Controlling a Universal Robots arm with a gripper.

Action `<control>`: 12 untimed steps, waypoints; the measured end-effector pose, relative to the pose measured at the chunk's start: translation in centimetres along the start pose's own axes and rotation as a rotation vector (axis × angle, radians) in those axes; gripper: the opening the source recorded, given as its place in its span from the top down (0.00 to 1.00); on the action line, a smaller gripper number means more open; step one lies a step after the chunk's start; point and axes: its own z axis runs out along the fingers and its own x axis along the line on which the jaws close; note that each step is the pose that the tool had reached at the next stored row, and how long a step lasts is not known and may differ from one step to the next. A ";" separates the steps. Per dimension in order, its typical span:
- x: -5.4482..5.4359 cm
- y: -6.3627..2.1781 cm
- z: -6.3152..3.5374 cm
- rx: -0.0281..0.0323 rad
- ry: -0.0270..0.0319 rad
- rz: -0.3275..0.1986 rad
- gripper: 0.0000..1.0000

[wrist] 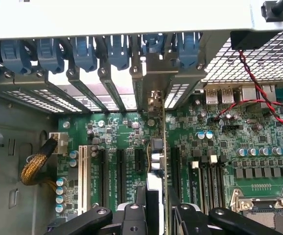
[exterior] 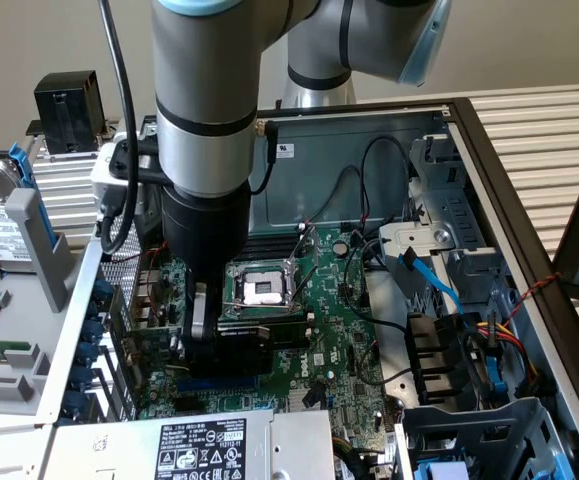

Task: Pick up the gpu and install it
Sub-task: 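Insert the gpu into the slot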

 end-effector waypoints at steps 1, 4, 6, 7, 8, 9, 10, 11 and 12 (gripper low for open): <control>0.0 -0.01 0.01 -0.0020 0.0000 0.000 0.73; 0.1 -0.02 -0.01 -0.0084 0.0008 0.000 0.73; 0.1 -0.12 -0.02 -0.0090 0.0008 0.000 0.73; 0.1 -0.20 -0.04 -0.0092 0.0010 0.000 0.73; 0.1 -0.32 -0.07 -0.0093 0.0011 0.000 0.73; 0.1 -0.45 -0.09 -0.0092 0.0012 0.000 0.73; 0.1 -0.54 -0.09 -0.0088 0.0010 0.000 0.73; 0.1 -0.61 -0.10 -0.0088 0.0009 0.000 0.73; 0.1 -0.68 -0.11 -0.0089 0.0009 0.000 0.73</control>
